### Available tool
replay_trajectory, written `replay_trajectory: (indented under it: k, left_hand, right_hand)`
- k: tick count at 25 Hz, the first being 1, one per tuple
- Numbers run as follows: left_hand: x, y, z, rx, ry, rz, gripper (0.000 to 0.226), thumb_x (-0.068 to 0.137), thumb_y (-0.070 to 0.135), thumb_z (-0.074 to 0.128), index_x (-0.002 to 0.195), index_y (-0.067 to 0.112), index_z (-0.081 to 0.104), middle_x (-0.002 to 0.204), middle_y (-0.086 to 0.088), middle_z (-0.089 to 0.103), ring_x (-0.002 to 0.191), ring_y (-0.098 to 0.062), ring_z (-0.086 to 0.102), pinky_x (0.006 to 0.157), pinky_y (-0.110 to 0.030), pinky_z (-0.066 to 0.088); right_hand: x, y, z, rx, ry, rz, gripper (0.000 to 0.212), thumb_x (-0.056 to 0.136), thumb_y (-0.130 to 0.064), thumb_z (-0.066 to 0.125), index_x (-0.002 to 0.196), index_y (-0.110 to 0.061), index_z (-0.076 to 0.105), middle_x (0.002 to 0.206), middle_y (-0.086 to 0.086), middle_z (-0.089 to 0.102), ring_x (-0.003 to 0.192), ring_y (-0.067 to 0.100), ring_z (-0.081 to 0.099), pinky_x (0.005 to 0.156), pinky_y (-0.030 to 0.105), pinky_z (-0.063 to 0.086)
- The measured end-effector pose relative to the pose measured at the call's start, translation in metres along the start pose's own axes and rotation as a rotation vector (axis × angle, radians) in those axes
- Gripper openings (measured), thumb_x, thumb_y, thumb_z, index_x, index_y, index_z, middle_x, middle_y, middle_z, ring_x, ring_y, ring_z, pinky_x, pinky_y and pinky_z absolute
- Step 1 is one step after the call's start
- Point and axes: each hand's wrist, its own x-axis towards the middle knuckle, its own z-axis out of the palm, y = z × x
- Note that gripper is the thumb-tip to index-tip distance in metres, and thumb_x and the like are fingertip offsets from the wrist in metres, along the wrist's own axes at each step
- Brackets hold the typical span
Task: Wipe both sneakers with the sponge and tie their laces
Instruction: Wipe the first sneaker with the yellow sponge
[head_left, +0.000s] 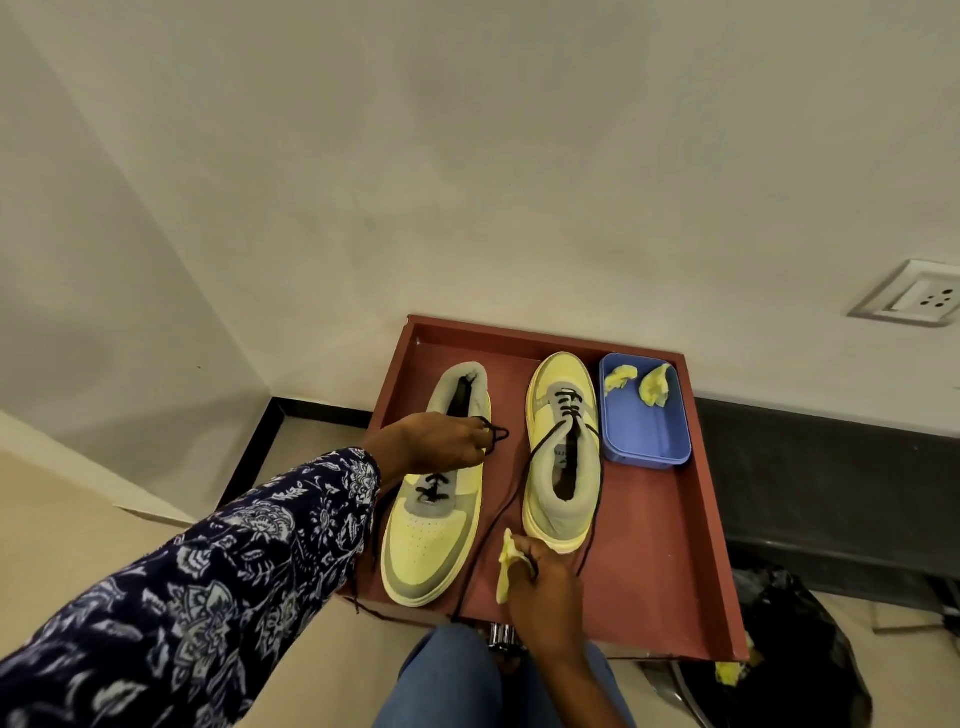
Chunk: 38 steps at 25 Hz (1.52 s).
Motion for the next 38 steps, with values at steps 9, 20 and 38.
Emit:
replay_trajectory:
  k: [9, 20, 38]
  left_hand:
    - [-0.026, 0.036, 0.047, -1.010, 0.639, -0.874, 0.049, 0.086, 0.022, 0.062, 0.130, 0.010, 0.043, 0.134, -0.007, 0.042, 0.124, -0.025, 0.040, 0.096, -0.028, 0.035]
    - [-0.023, 0.062, 0.072, -1.379, 0.386, -1.082, 0.049, 0.073, 0.036, 0.075, 0.110, 0.010, 0.056, 0.108, -0.005, 0.061, 0.099, -0.020, 0.056, 0.075, -0.025, 0.040]
    - [-0.016, 0.053, 0.080, -1.641, 0.400, -1.111, 0.033, 0.070, 0.022, 0.080, 0.085, -0.002, 0.064, 0.087, -0.015, 0.065, 0.078, -0.023, 0.060, 0.070, -0.034, 0.053]
  right_hand:
    - [0.006, 0.009, 0.014, 0.013, -0.003, -0.008, 0.033, 0.088, 0.000, 0.050, 0.117, -0.010, 0.063, 0.114, 0.005, 0.067, 0.101, 0.017, 0.062, 0.086, 0.021, 0.045]
    - [0.004, 0.001, 0.053, -0.211, -0.003, -0.156, 0.034, 0.094, -0.012, 0.046, 0.127, -0.012, 0.053, 0.125, 0.006, 0.053, 0.115, 0.021, 0.051, 0.093, 0.018, 0.038]
    - [0.051, 0.001, 0.073, -0.243, 0.103, -0.197, 0.026, 0.087, 0.003, 0.051, 0.108, 0.000, 0.065, 0.112, 0.018, 0.057, 0.103, 0.028, 0.056, 0.078, 0.004, 0.026]
